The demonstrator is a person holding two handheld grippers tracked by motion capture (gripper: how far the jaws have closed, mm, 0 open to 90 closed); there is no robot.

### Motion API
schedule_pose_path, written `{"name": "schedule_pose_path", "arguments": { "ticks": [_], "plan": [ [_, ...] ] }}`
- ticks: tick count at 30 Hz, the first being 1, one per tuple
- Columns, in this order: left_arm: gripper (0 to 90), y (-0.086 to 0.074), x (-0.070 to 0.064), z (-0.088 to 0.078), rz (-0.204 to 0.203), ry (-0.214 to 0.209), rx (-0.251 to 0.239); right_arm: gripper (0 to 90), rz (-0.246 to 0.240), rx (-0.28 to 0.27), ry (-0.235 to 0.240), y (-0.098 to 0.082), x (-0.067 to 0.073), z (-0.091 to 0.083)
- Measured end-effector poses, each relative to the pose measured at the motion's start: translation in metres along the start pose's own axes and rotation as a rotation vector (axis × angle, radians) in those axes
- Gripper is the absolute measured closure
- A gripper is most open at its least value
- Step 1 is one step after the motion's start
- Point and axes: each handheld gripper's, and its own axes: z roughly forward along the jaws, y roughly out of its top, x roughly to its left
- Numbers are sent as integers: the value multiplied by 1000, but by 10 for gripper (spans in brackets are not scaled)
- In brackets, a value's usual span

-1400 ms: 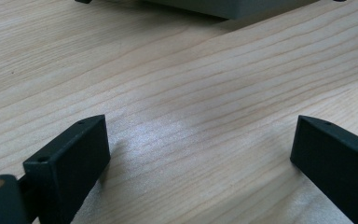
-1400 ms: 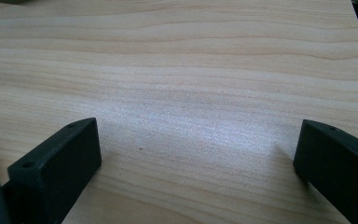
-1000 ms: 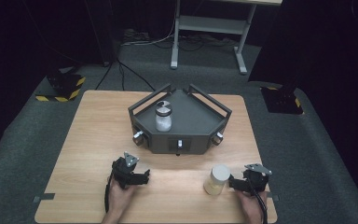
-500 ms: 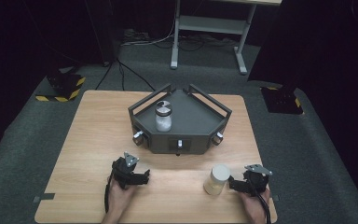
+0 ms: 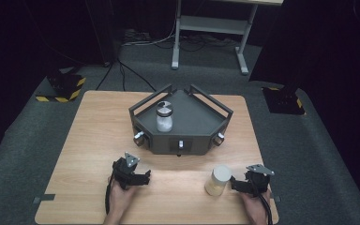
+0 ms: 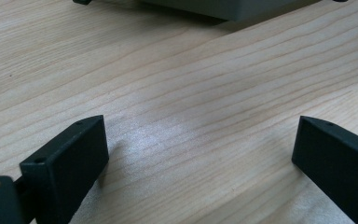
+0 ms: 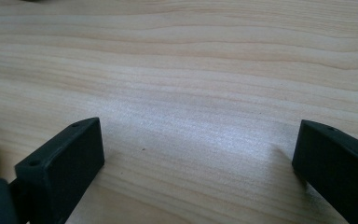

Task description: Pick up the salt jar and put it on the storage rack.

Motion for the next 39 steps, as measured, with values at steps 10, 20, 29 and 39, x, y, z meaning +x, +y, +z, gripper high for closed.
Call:
{"name": "schedule_pose_path", "arguments": {
  "ticks": [10,20,29,39],
  "plan": [
    [36,0,0,0,0,0,0,28,-4,-2,9,3,0,3],
    [36,0,0,0,0,0,0,36,-8,-5,14,3,-1,3],
    [37,0,0,0,0,1,0,36,-8,-5,13,3,-1,3],
    [38,0,0,0,0,1,0,36,-8,-5,13,3,-1,3]
  ]
}}
